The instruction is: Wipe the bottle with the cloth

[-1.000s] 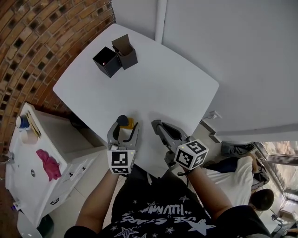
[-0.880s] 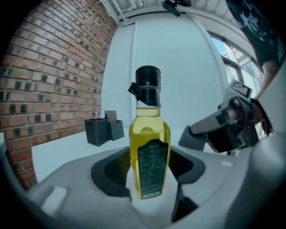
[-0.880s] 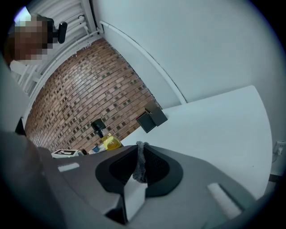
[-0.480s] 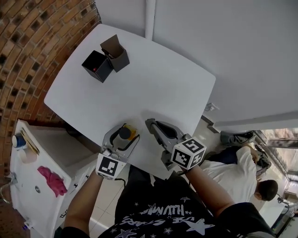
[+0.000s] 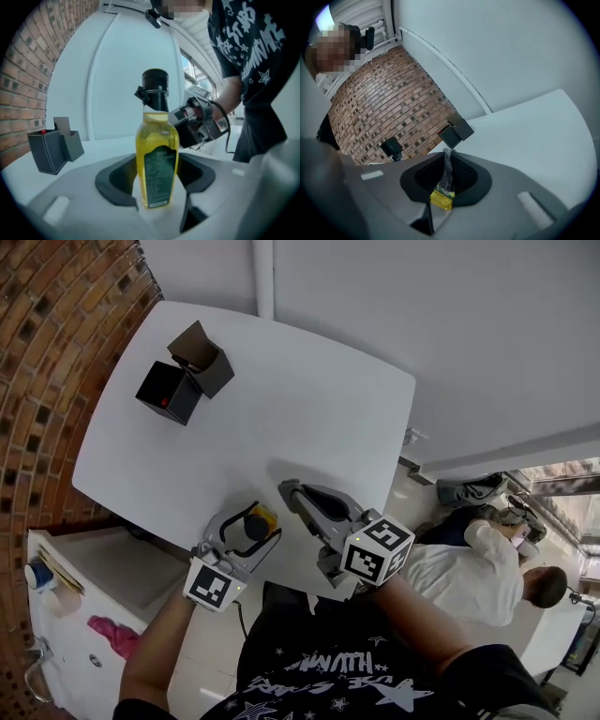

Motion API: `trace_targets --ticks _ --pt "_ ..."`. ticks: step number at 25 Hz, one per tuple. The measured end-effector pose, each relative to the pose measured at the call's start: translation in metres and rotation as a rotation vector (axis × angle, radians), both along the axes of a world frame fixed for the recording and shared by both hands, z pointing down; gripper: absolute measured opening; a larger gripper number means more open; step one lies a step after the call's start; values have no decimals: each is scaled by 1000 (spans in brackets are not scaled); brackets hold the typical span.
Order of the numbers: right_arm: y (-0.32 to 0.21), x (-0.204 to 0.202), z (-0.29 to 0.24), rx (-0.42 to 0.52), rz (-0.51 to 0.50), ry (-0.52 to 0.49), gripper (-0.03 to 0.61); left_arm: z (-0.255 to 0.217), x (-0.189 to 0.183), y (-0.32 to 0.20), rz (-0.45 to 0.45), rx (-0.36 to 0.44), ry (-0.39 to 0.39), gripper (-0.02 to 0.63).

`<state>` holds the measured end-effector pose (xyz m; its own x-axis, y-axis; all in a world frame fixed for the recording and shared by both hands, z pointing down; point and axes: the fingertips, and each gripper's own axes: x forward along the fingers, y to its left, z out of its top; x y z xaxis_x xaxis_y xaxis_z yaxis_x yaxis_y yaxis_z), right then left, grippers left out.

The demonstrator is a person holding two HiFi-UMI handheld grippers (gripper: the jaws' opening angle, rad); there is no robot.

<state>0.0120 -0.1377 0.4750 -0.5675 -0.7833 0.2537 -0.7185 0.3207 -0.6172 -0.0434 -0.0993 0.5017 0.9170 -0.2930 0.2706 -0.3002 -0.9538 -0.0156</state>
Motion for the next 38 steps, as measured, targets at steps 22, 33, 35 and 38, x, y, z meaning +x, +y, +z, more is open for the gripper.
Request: trace_targets --ticks 22,33,35,38 --pt "4 -24 -29 55 -213 -51 41 -24 -77 -1 -611 -92 100 334" --pt "0 -36 22 -32 -271 -29 41 -33 -85 -7 -725 -107 121 334" --pt "-1 -38 34 -53 -267 -17 41 -32 -87 -7 -740 -119 124 334" --pt "-2 -39 52 -81 -267 7 41 -29 -87 -5 -742 -128 116 333"
